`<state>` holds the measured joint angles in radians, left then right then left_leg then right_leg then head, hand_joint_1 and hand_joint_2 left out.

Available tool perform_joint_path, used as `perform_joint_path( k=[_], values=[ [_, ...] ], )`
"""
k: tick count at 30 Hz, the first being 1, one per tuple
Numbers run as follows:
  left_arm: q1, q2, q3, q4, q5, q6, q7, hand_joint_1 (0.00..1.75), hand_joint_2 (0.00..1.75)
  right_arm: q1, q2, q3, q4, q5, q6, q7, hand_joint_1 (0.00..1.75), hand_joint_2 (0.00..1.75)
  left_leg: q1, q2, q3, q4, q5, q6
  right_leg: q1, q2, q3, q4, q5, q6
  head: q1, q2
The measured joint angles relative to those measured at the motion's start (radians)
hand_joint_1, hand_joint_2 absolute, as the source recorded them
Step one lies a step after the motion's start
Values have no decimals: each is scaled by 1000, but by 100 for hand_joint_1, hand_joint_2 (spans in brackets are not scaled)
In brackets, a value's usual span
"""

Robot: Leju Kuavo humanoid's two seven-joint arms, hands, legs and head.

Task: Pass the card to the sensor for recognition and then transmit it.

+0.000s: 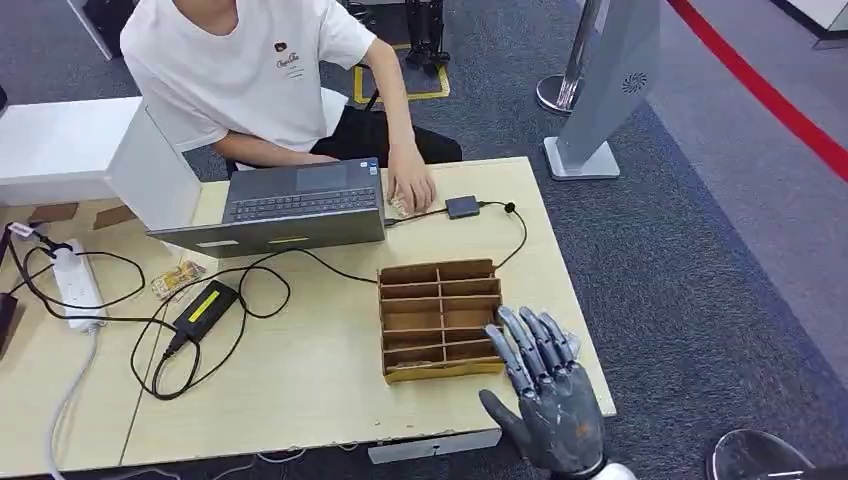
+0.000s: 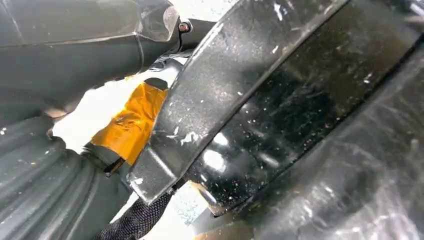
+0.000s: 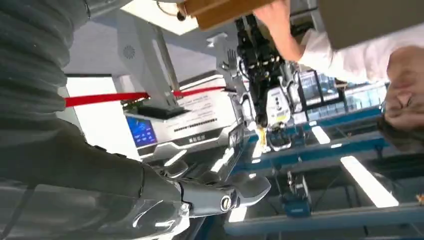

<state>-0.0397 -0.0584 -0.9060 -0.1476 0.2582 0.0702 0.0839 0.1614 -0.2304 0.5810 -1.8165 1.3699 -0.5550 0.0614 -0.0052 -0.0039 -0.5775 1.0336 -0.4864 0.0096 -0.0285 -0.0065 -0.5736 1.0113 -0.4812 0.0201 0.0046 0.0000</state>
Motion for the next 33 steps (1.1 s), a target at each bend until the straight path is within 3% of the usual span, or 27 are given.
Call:
perform_joint_path(
  k=[16, 33],
  values=[
    [-3, -2, 0, 0, -25, -6, 9, 0, 175, -174, 89, 41, 347, -69, 11, -24, 0, 175, 0, 0, 0, 0, 0, 0, 0, 0, 0, 0, 0, 0, 0, 0],
    [-5, -2, 0, 0, -35, -8, 12, 0, 175, -247, 148, 49, 485, -40, -11, 5, 0, 175, 0, 0, 0, 0, 1, 0, 0, 0, 0, 0, 0, 0, 0, 0]
  ],
)
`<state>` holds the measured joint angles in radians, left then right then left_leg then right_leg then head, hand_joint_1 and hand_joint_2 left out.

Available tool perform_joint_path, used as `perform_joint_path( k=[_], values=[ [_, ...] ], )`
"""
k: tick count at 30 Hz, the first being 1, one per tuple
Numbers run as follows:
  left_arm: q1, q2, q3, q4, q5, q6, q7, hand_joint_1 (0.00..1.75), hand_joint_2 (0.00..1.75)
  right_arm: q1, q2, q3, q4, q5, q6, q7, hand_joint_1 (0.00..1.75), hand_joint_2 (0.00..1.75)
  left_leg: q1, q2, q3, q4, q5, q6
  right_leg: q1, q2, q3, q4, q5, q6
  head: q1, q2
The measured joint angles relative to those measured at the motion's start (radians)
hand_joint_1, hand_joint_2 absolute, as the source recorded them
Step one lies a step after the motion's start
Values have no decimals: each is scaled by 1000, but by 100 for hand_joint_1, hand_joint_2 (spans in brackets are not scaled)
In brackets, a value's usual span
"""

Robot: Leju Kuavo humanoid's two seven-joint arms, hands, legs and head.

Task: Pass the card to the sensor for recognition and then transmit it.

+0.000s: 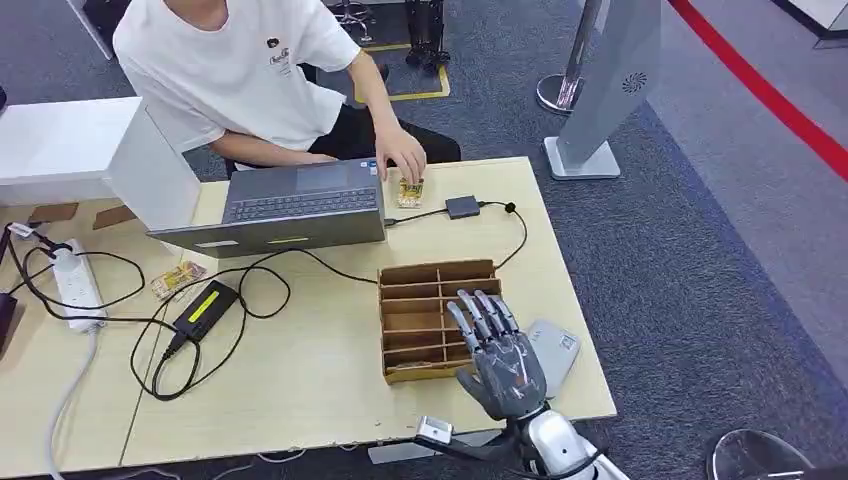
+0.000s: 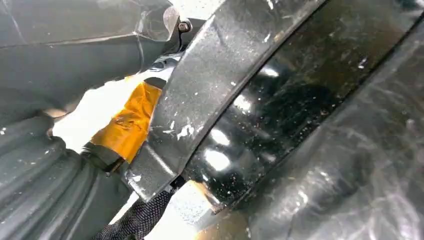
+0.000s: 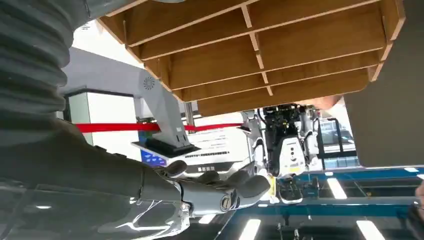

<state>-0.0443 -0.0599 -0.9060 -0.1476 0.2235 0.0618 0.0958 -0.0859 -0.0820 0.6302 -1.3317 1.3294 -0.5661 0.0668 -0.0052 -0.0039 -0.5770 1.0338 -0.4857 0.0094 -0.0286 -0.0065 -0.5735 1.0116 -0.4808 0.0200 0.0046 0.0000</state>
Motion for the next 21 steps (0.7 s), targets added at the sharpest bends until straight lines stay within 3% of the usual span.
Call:
perform_joint_path(
  k=[21],
  values=[
    [-3, -1, 0, 0, -3, 0, 15, 0, 175, -23, 26, 88, 86, -64, -17, -19, 0, 175, 0, 0, 0, 0, 0, 0, 0, 0, 0, 0, 0, 0, 0, 0]
  ],
)
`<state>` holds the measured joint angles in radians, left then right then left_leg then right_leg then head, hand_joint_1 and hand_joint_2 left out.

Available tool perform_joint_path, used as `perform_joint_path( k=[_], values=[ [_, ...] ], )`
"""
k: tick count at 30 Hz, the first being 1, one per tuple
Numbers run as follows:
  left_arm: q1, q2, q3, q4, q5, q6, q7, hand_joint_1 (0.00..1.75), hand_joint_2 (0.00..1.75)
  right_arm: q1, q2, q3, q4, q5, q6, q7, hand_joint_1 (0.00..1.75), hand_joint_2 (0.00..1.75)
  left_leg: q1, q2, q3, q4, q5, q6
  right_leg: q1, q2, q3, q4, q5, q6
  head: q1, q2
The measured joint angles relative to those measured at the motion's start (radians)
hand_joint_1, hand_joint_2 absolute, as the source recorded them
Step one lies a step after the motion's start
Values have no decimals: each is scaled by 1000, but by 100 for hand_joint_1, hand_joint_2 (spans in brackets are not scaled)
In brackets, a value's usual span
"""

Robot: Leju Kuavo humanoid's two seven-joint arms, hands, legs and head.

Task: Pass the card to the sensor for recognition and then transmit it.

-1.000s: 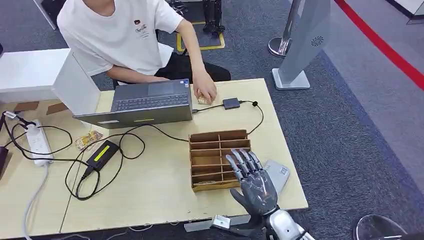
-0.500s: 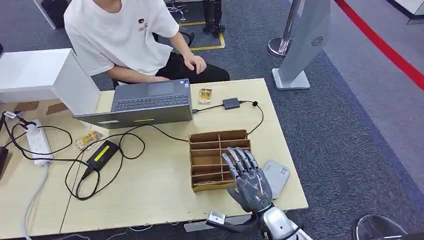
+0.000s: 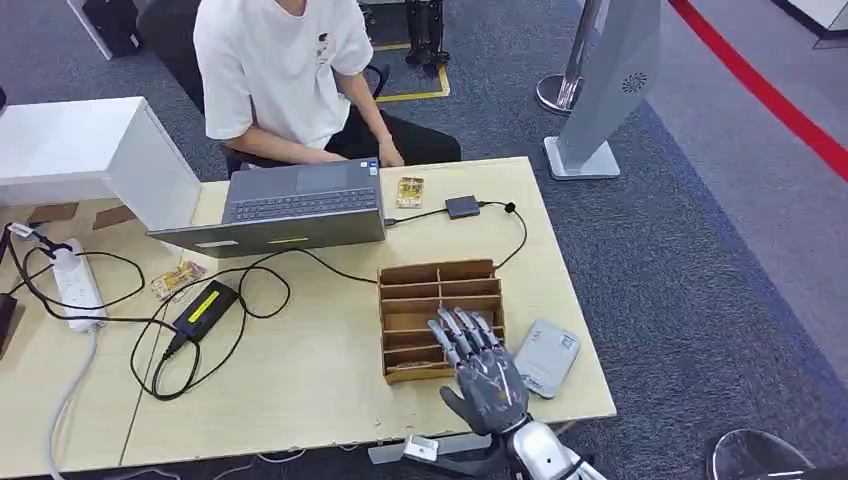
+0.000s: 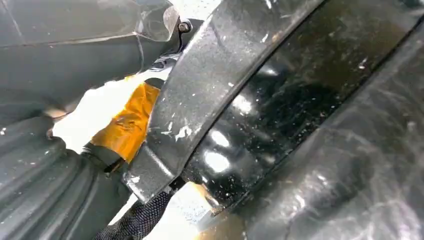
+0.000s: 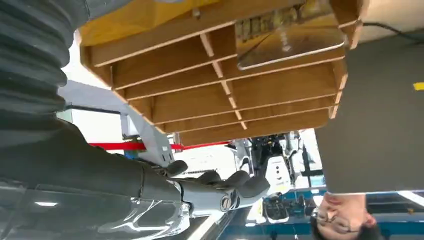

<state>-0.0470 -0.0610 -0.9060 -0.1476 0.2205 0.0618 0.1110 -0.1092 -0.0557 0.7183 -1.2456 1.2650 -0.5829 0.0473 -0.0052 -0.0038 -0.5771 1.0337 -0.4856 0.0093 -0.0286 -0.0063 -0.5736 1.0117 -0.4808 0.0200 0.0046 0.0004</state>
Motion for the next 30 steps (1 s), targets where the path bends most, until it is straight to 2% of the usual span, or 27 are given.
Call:
perform_joint_path(
  k=[16, 30],
  values=[
    [-2, 0, 0, 0, -11, -4, 3, 0, 175, -85, 48, 85, 113, -60, -8, 1, 0, 175, 0, 0, 0, 0, 0, 0, 0, 0, 0, 0, 0, 0, 0, 0],
    [-2, 0, 0, 0, -11, -6, 3, 0, 175, -109, 69, 99, 146, -75, -6, 7, 0, 175, 0, 0, 0, 0, 0, 0, 0, 0, 0, 0, 0, 0, 0, 0]
  ],
)
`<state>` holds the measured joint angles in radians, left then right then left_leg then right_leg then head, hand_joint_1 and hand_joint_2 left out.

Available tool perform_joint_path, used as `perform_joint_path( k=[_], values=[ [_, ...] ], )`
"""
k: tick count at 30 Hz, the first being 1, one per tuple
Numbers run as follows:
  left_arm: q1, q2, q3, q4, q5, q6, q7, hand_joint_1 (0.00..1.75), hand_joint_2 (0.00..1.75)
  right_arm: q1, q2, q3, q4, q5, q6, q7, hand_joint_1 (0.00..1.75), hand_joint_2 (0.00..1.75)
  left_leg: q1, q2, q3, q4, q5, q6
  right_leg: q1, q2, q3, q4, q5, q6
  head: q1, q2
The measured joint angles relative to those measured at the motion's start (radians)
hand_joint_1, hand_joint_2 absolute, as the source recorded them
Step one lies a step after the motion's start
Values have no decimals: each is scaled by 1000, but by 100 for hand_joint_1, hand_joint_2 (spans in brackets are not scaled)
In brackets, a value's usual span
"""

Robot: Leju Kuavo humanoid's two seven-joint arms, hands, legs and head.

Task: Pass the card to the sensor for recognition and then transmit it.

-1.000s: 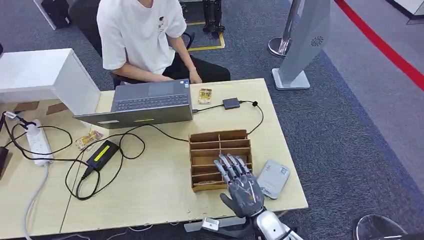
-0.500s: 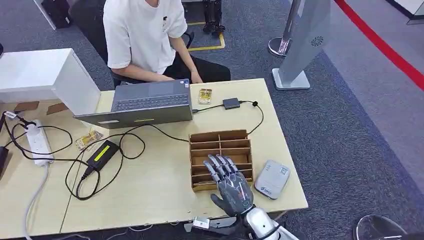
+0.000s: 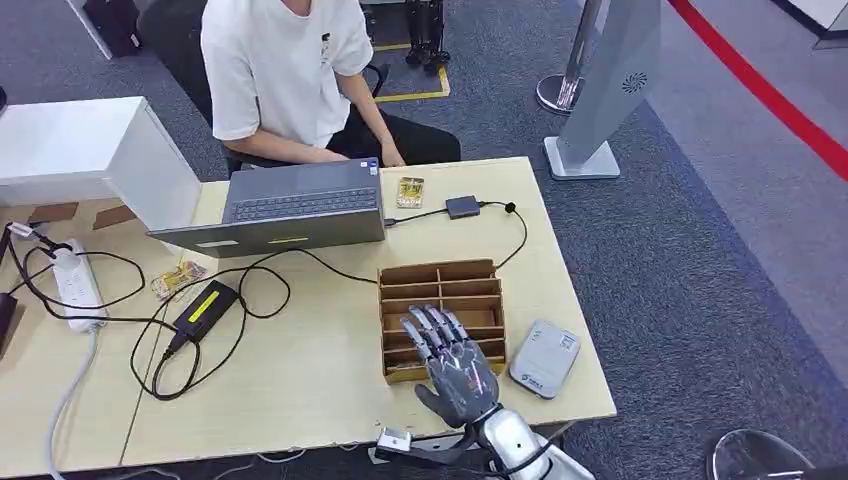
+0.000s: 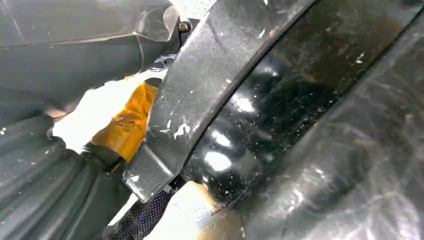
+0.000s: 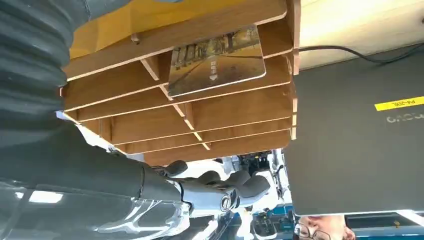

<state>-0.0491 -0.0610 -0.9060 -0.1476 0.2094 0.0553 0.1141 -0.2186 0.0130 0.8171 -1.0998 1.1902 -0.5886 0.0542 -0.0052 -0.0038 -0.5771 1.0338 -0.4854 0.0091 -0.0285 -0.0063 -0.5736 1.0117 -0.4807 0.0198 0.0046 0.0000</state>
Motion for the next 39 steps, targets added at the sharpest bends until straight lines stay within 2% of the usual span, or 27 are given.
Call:
perform_joint_path(
  k=[38, 39],
  values=[
    [0, 0, 0, 0, 6, -3, 0, 0, 175, -2, 1, 30, -5, -69, 46, 30, 0, 175, 0, 0, 0, 0, 0, 0, 0, 0, 0, 0, 0, 0, 0, 0],
    [0, 0, 0, 0, 6, -3, 0, 0, 175, -2, 1, 31, -5, -69, 49, 32, 175, 175, 0, 0, 0, 0, 0, 0, 0, 0, 0, 0, 0, 0, 0, 0]
  ],
)
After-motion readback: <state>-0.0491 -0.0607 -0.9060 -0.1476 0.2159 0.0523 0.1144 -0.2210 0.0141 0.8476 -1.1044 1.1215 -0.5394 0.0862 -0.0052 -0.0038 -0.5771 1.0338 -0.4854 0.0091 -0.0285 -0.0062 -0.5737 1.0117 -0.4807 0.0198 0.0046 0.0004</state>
